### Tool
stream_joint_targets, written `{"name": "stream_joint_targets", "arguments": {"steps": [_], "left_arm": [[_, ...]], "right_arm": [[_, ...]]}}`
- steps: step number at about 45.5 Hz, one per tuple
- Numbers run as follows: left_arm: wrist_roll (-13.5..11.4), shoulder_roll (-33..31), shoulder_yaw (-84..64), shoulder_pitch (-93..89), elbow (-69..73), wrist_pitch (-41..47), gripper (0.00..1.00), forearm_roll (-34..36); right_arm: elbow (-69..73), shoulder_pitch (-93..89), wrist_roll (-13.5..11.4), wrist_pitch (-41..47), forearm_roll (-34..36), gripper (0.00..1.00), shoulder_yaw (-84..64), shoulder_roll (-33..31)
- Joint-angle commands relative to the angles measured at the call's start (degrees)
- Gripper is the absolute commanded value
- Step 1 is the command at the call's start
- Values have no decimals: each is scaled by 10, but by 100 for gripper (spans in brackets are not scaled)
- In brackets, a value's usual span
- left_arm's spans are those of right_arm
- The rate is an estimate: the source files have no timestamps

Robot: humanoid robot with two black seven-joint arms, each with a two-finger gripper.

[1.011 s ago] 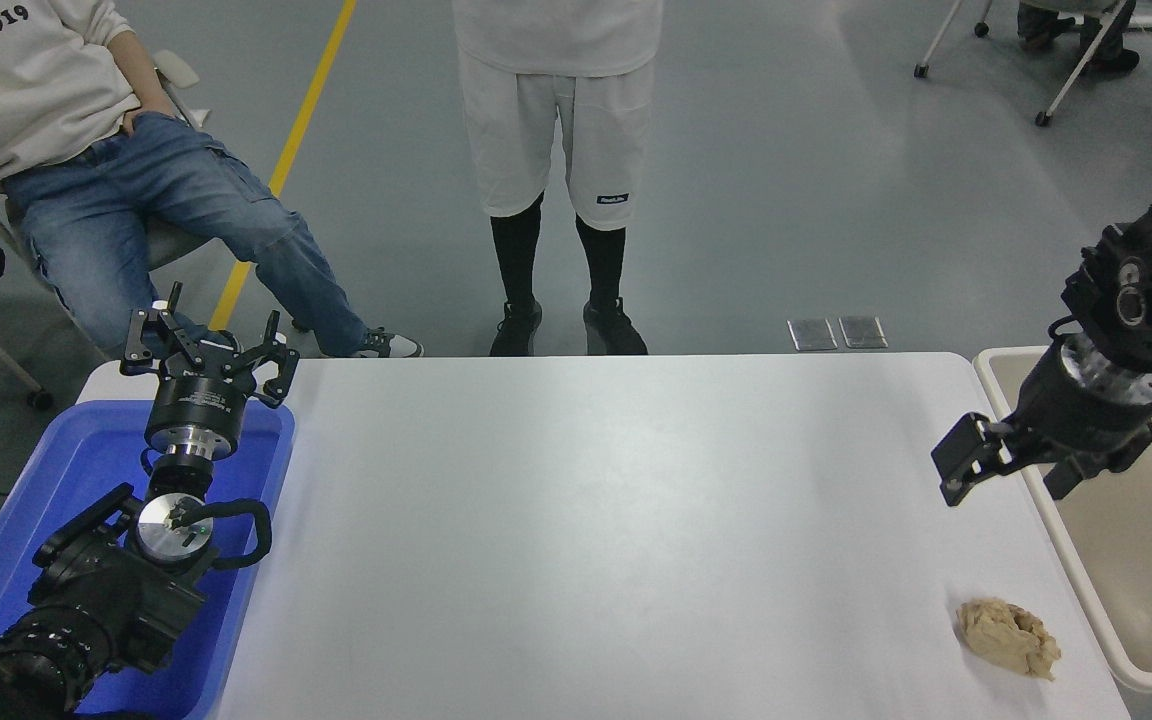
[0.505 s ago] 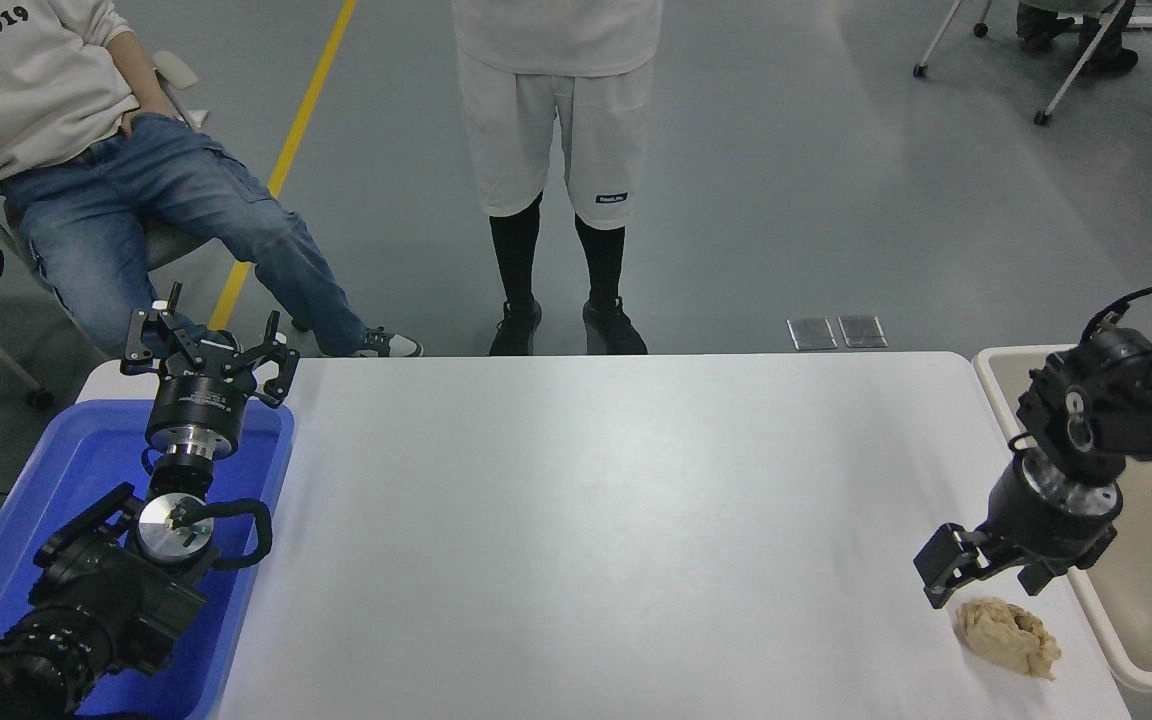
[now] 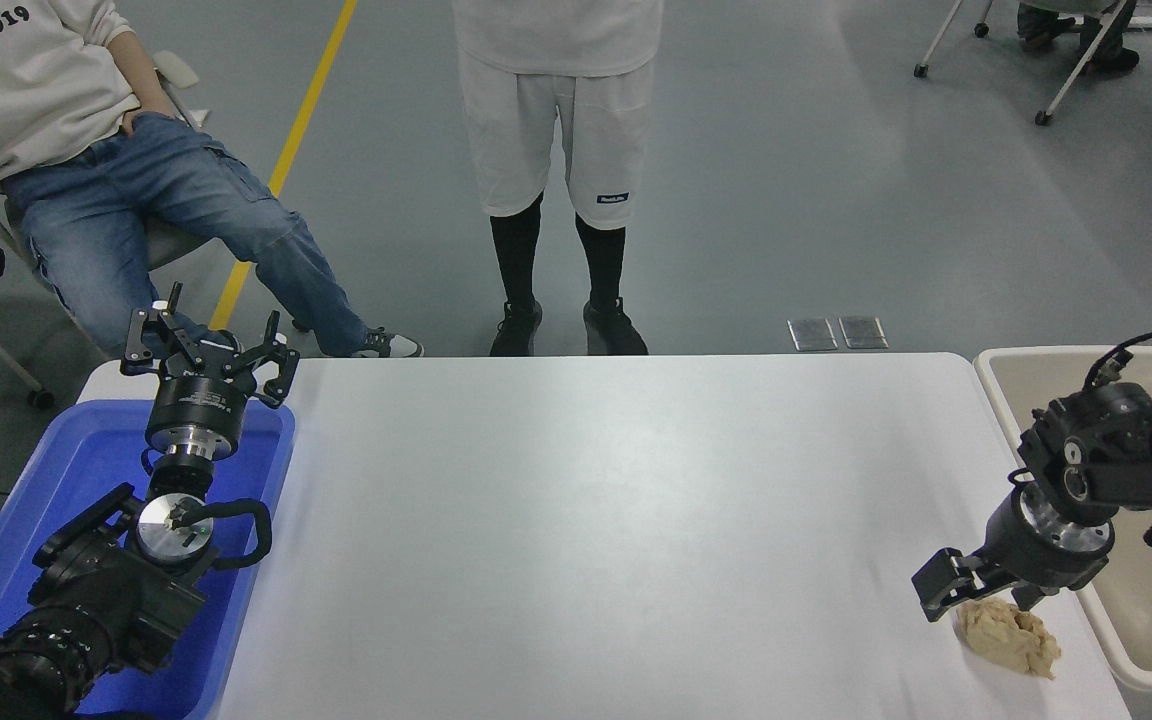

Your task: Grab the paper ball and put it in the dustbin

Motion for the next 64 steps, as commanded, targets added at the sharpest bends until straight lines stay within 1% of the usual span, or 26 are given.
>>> {"name": "stream_joint_targets", "arguments": {"steps": [1, 8, 12, 17, 27, 38, 64], "left_arm": [[0, 0, -1, 0, 0, 0, 99, 0], [0, 0, -1, 0, 0, 0, 99, 0], [0, 0, -1, 0, 0, 0, 99, 0], [0, 0, 0, 0, 0, 0, 99, 0], [-1, 0, -1, 0, 0, 0, 99, 0], [0, 0, 0, 0, 0, -1, 99, 0], [-1, 1, 0, 0, 0, 0, 99, -1]], "right_arm": [[-8, -24, 0, -31, 1, 100, 3, 0], [-8, -44, 0, -96, -3, 100, -3, -3], [-9, -50, 0, -115, -10, 100, -6, -4], [-10, -50, -1, -119, -13, 100, -8, -7], [-26, -64, -1, -142, -56, 100, -9, -16], [-43, -87, -1, -153, -57, 100, -10, -36], [-46, -127, -1, -154, -55, 100, 20, -35]]}}
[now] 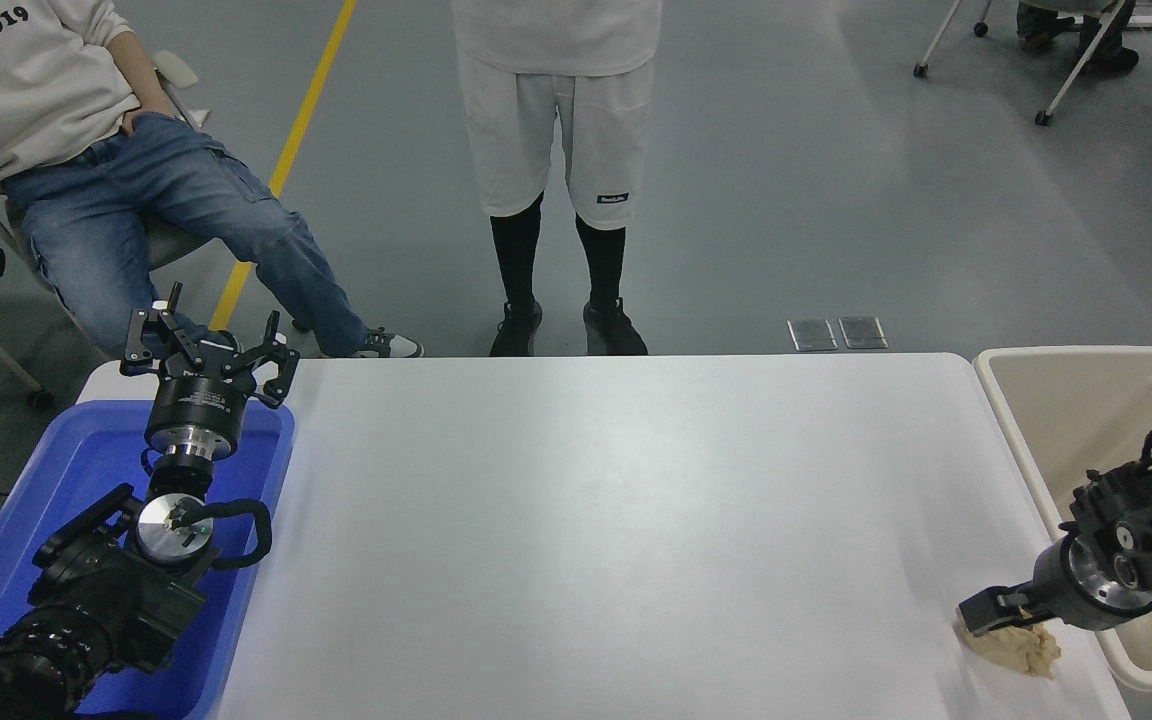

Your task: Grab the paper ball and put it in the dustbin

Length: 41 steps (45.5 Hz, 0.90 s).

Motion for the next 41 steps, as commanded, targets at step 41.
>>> {"name": "stream_joint_targets", "arguments": {"steps": [41], "left_arm": [[-1, 0, 0, 0, 0, 1, 99, 0]], "right_arm": [[-41, -65, -11, -40, 11, 100, 56, 2]]}}
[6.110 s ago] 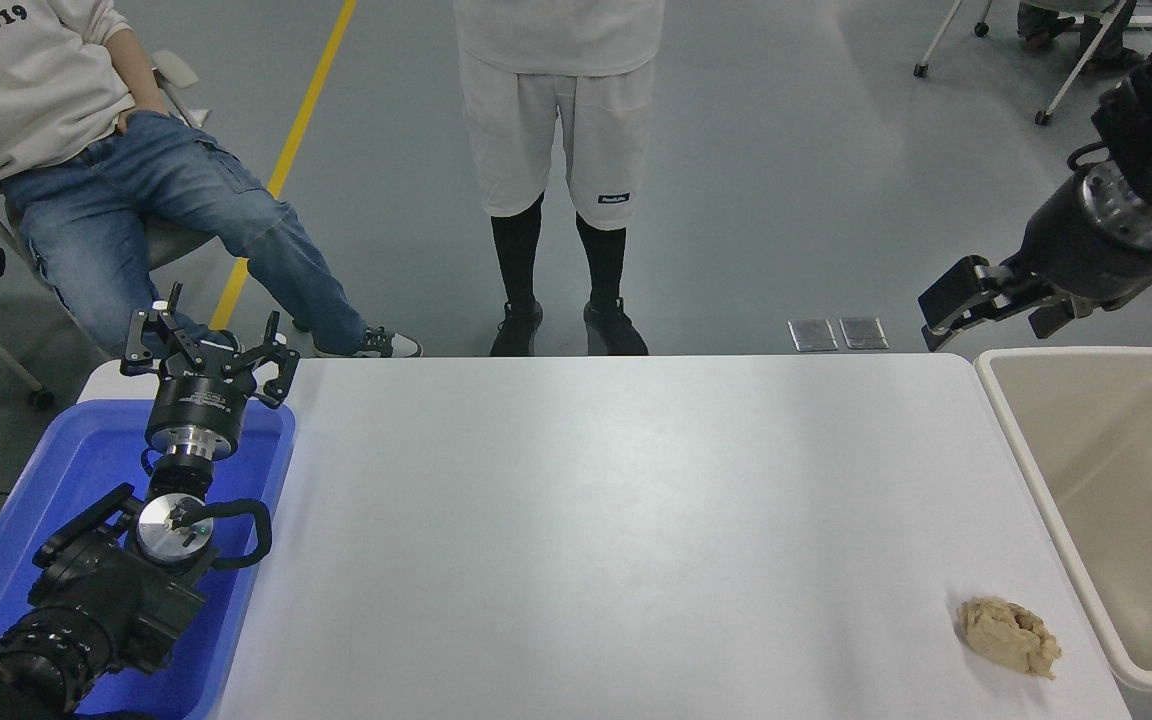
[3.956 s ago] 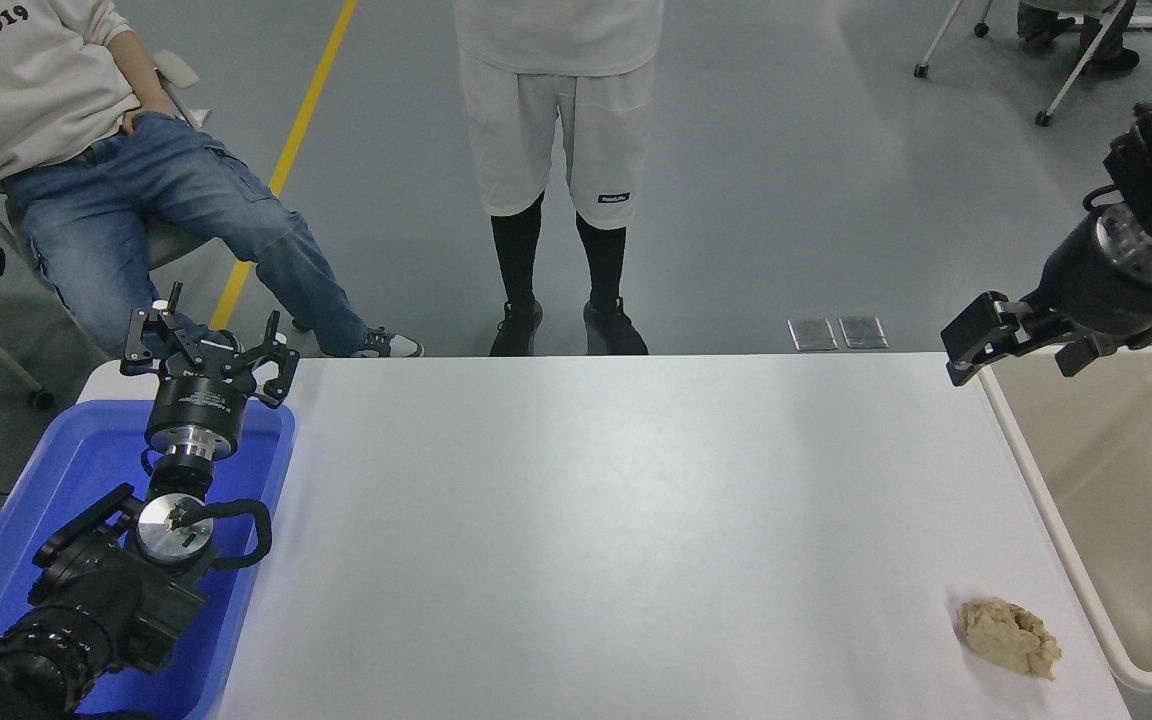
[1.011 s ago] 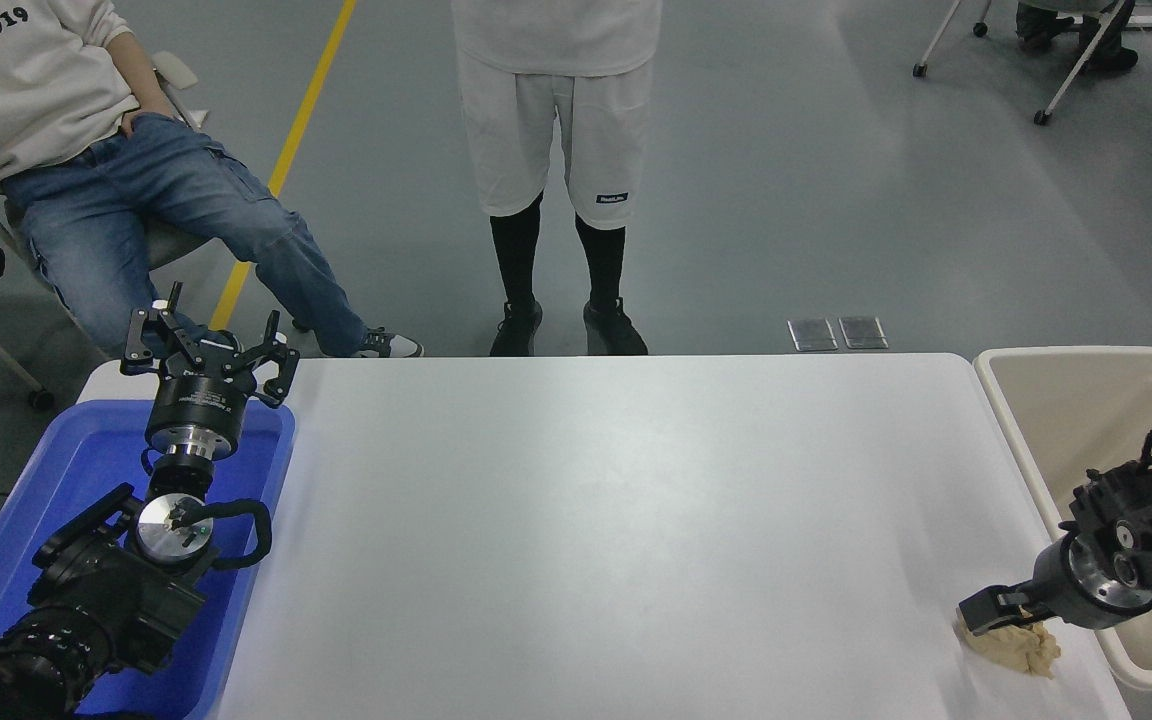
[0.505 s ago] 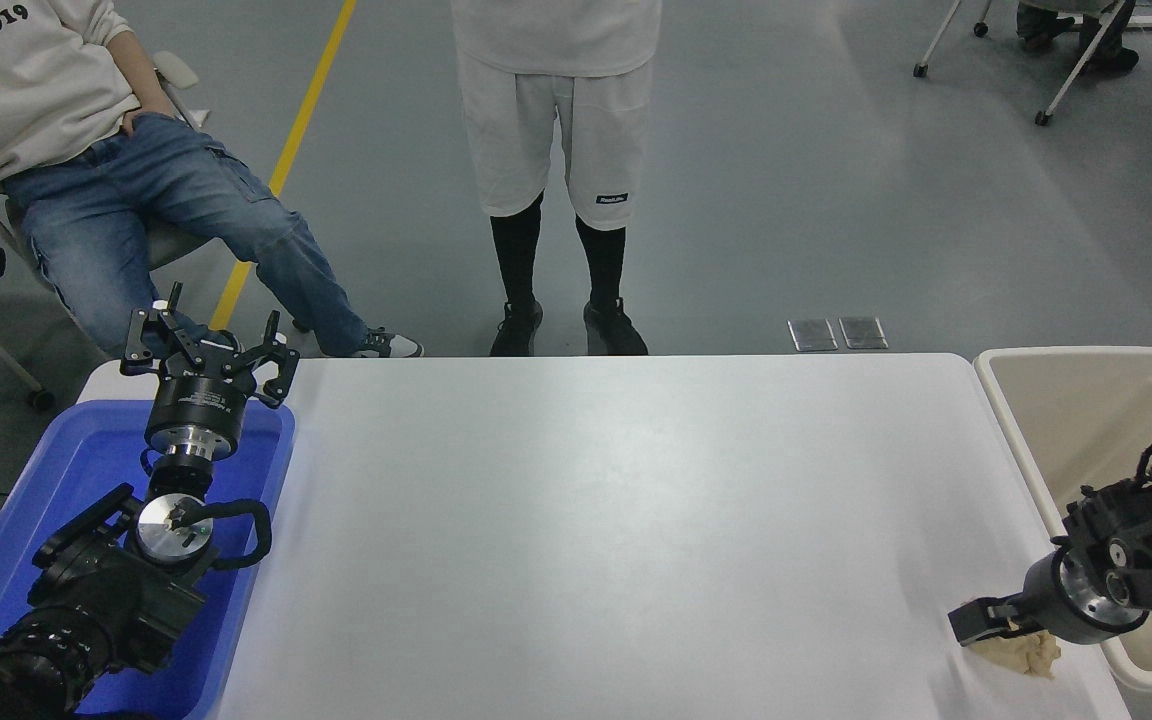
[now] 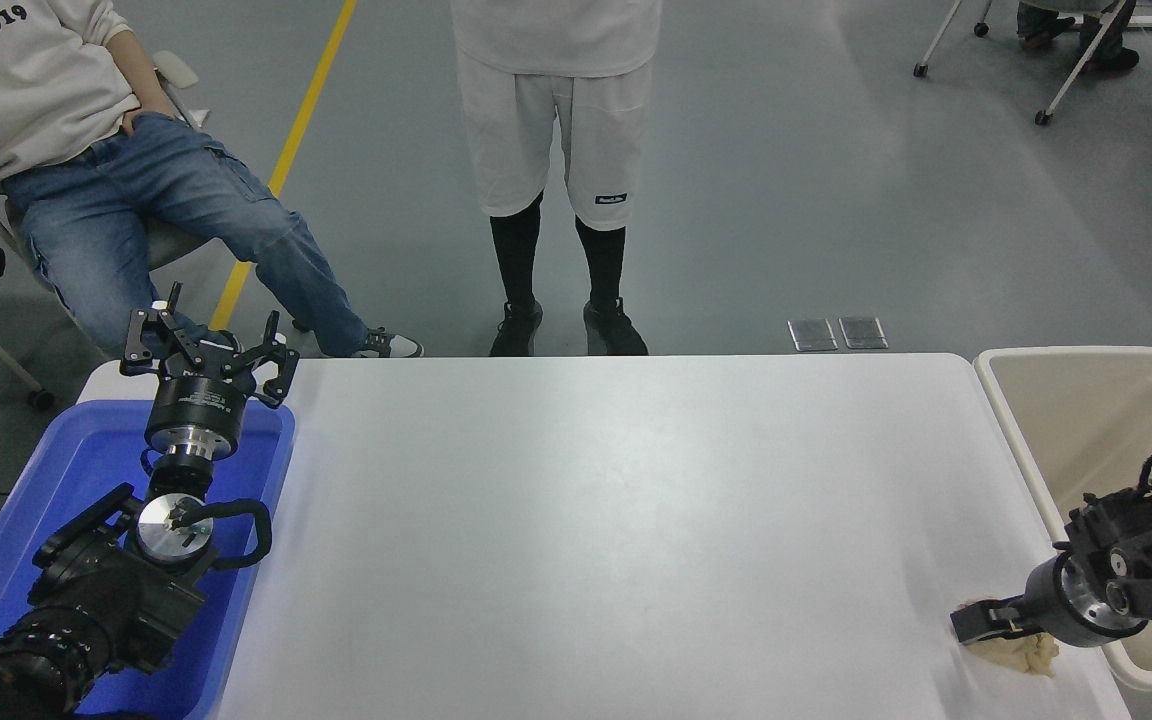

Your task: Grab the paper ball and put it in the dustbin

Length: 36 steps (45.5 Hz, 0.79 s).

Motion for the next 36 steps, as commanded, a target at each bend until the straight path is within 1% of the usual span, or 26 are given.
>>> {"name": "stream_joint_targets", "arguments": {"steps": [1, 9, 12, 15, 16, 18, 22, 27, 28, 36], "left_arm": [[0, 0, 0, 0, 0, 0, 99, 0], [0, 0, 0, 0, 0, 0, 99, 0], [0, 0, 0, 0, 0, 0, 99, 0], [0, 0, 0, 0, 0, 0, 99, 0], [1, 0, 0, 0, 0, 0, 99, 0], [0, 0, 0, 0, 0, 0, 99, 0], [0, 0, 0, 0, 0, 0, 99, 0], [0, 0, -1, 0, 0, -1, 99, 0], [0, 0, -1, 0, 0, 0, 99, 0], [0, 0, 0, 0, 0, 0, 99, 0]], "right_arm": [[-11, -22, -2, -3, 10, 100, 31, 0], [-10, -47, -3, -17, 10, 97, 54, 0], [-10, -48, -3, -17, 10, 89, 53, -1], [-10, -49, -3, -18, 9, 86, 53, -2], [-10, -49, -3, -18, 10, 84, 53, -2], [-10, -49, -3, -18, 9, 71, 53, -3], [-10, -49, -4, -17, 10, 35, 47, -4], [-8, -48, -11, -14, 14, 3, 46, -10], [-8, -48, -12, -13, 17, 0, 45, -13], [-3, -42, -13, -7, 77, 0, 44, -32]]}}
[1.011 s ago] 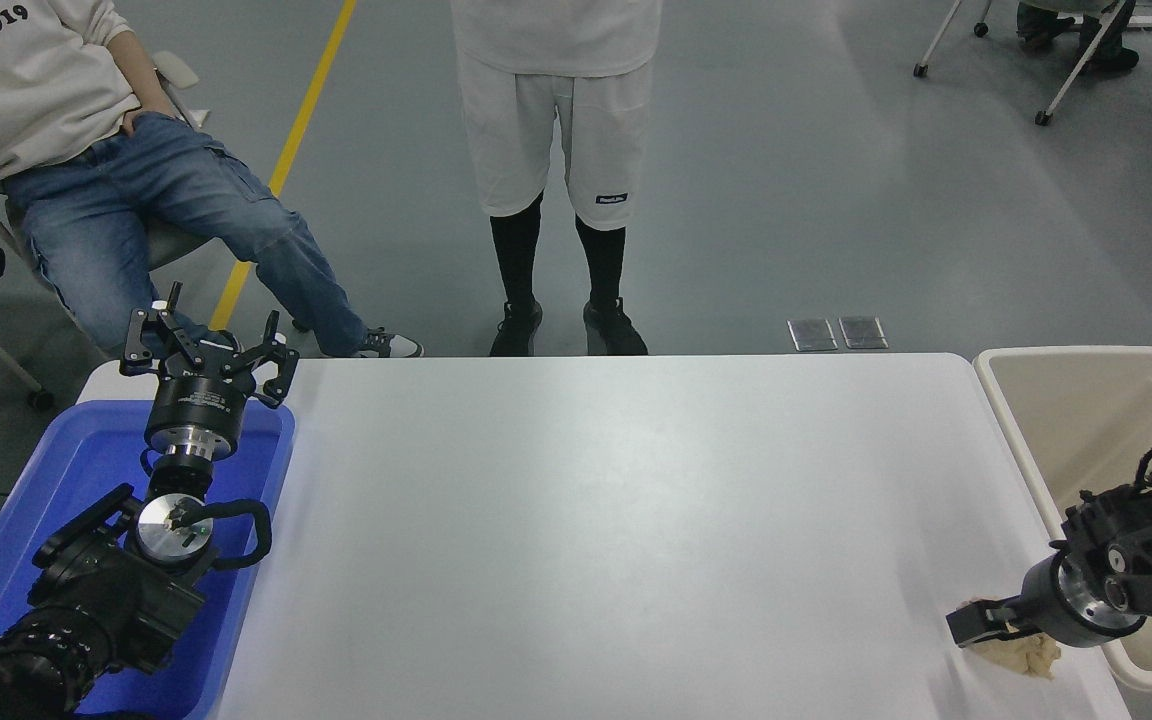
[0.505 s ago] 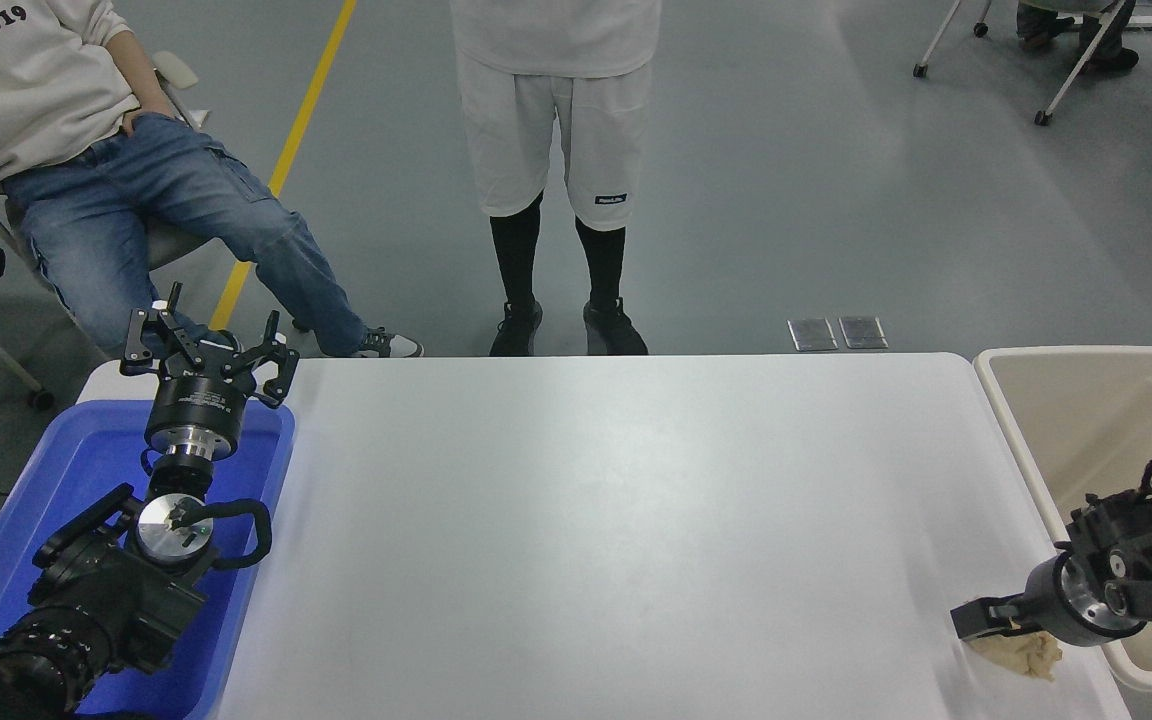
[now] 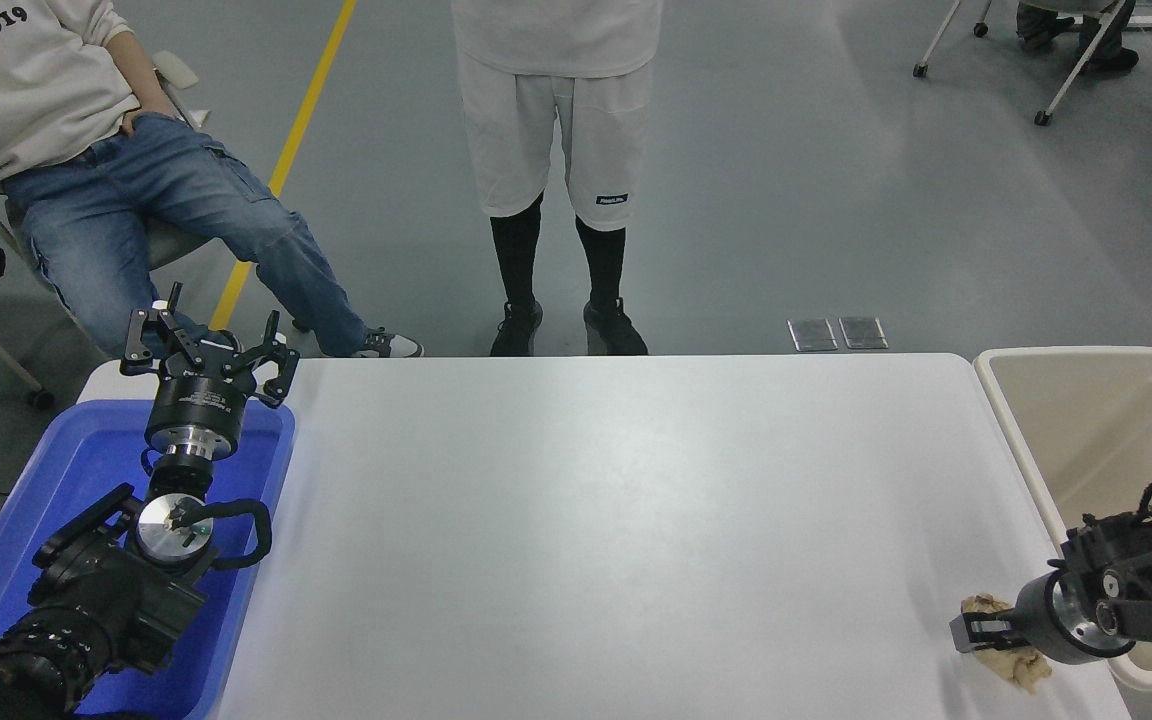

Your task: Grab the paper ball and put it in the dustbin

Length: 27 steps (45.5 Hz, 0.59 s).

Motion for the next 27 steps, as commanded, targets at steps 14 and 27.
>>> {"name": "stream_joint_targets", "arguments": {"steps": [14, 27], "left_arm": [[0, 0, 0, 0, 0, -1, 99, 0], [1, 0, 0, 0, 0, -1, 99, 0]], "right_arm": [[37, 47, -4, 20, 50, 0, -24, -50], [101, 154, -3, 130, 50, 0, -41, -100]]}}
